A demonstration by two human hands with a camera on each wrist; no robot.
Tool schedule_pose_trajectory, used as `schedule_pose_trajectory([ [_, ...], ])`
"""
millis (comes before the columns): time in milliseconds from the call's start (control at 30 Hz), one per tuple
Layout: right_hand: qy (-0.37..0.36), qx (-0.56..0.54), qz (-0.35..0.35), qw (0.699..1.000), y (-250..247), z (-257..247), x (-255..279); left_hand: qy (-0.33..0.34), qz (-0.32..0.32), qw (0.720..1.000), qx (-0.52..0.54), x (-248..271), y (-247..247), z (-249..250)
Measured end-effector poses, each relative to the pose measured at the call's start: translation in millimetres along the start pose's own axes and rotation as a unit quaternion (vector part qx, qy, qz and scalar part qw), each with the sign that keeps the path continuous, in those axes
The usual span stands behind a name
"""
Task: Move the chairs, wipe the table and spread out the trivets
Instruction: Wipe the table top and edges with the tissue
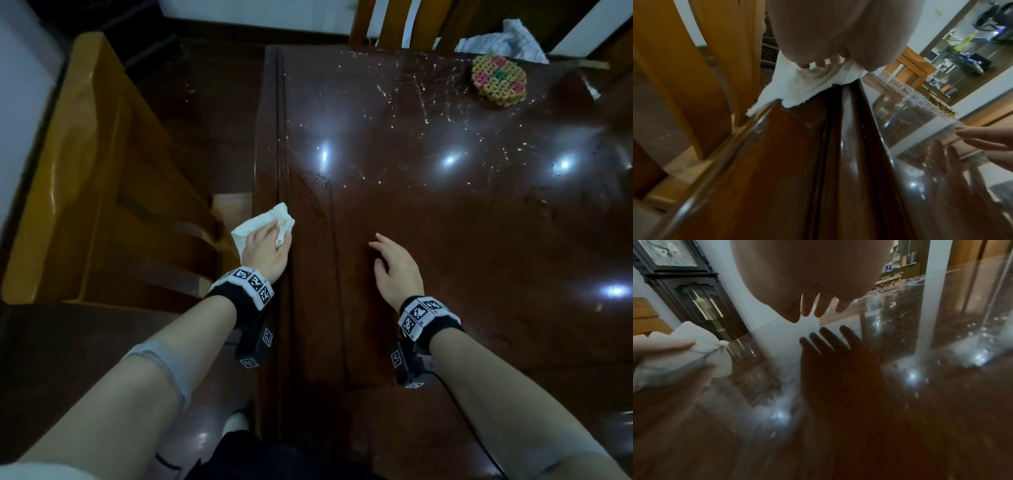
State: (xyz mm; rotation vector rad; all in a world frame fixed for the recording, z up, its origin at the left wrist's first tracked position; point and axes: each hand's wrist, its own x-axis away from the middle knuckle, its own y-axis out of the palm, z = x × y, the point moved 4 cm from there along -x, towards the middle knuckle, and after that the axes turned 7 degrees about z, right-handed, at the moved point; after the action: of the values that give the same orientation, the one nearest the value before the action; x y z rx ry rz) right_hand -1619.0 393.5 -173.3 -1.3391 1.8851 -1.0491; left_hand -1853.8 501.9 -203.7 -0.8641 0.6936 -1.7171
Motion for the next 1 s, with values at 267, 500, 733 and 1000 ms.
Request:
schedule_pose_trajectory([
  [267, 0.053, 0.112, 0.007, 0.992, 13, -12, 67, 0.055, -0.092, 0.993, -0.056, 72, -6, -13],
  [500, 0.141, 0.136, -0.035, 0.980, 9, -19, 151, 0.126, -0.128, 0.981, -0.072, 140, -4, -25],
  [733, 0.249, 0.214, -0.094, 0.940, 1, -17, 214, 0.127, -0.150, 0.978, -0.065, 198, 2, -35],
  [1000, 0.509, 0.090, -0.056, 0.854, -26, 45, 269, 0.074, -0.127, 0.988, -0.039, 238, 12, -34],
])
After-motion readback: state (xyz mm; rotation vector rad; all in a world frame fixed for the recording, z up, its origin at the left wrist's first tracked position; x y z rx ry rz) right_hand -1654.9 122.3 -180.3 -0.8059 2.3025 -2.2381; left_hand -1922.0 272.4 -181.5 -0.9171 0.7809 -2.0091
